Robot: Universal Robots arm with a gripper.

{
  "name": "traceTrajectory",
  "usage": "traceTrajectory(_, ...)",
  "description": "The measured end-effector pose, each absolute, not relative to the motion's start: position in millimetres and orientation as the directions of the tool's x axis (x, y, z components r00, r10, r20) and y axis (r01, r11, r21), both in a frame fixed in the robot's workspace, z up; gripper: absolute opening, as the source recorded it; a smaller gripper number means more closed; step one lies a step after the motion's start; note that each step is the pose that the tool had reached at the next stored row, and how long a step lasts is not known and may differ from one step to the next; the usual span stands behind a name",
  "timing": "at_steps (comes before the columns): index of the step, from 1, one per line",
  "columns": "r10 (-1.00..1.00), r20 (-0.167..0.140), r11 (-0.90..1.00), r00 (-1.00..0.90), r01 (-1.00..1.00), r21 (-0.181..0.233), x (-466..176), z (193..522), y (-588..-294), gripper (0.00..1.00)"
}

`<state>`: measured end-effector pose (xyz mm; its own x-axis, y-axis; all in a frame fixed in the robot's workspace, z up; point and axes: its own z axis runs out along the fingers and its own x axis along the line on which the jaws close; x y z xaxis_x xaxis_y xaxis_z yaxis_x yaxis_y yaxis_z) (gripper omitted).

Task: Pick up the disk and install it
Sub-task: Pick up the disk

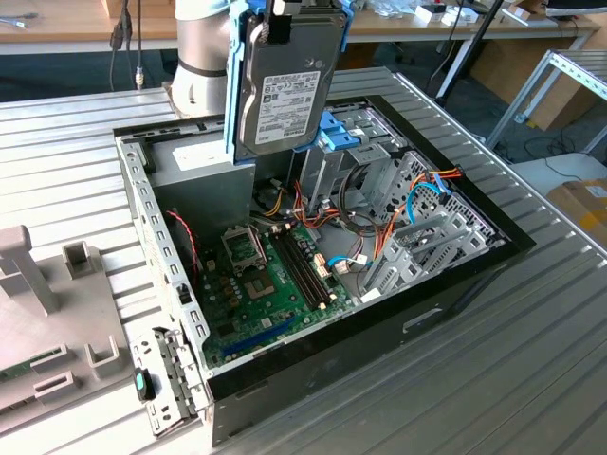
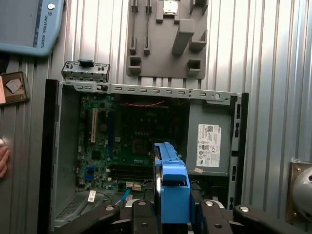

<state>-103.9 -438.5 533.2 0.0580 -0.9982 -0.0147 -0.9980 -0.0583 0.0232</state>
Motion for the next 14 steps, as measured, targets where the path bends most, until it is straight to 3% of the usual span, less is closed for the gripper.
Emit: traceTrajectory(14, -0.998, -0.015, -0.065, 0.064, -0.998, 0.023, -103, 533, -450, 0.36)
